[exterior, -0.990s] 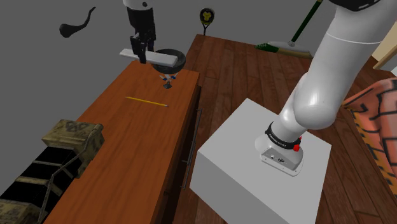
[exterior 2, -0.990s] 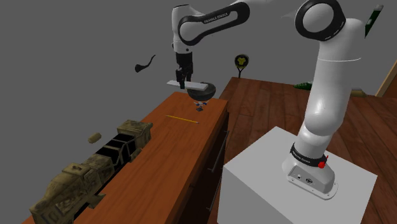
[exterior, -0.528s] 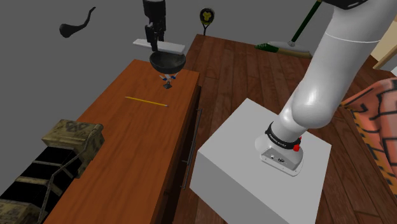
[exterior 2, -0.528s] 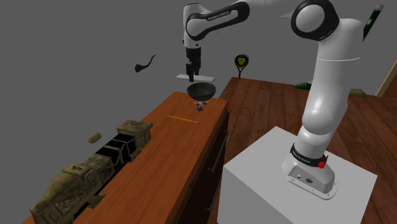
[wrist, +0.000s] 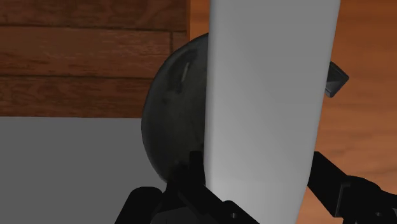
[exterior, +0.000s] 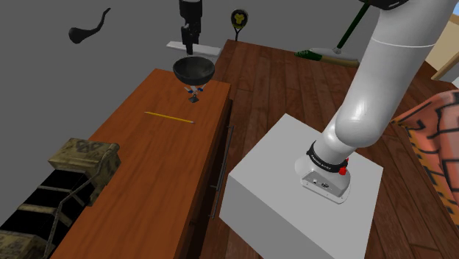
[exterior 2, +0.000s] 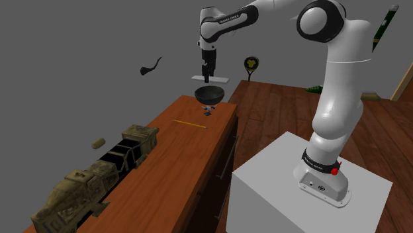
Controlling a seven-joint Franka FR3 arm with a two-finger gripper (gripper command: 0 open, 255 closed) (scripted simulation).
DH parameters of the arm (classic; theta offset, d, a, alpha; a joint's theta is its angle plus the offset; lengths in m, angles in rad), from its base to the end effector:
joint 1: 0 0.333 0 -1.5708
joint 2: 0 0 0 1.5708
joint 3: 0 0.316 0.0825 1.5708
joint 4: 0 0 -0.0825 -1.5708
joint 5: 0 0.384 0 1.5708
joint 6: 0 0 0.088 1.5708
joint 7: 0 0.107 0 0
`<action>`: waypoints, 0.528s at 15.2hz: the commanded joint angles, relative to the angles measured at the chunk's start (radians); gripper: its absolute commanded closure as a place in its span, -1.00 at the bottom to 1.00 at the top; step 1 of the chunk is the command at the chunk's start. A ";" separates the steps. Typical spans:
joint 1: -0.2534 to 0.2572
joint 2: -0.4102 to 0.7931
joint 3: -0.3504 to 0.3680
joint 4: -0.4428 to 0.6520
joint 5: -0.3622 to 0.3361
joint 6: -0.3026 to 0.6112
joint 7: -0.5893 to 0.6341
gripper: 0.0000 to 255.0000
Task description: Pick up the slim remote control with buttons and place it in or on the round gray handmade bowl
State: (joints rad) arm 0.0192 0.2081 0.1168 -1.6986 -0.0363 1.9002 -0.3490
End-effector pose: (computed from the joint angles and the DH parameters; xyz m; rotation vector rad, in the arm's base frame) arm 0.6181 0.0770 0.4697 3.0367 0.7663 -0.0095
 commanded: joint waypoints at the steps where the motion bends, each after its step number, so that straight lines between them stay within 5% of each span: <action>1: -0.001 0.007 -0.001 -0.016 -0.001 0.023 -0.002 1.00; 8: -0.001 0.029 -0.002 -0.081 -0.005 0.110 0.002 1.00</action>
State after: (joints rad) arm 0.0181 0.2358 0.1148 -1.7709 -0.0406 1.9996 -0.3485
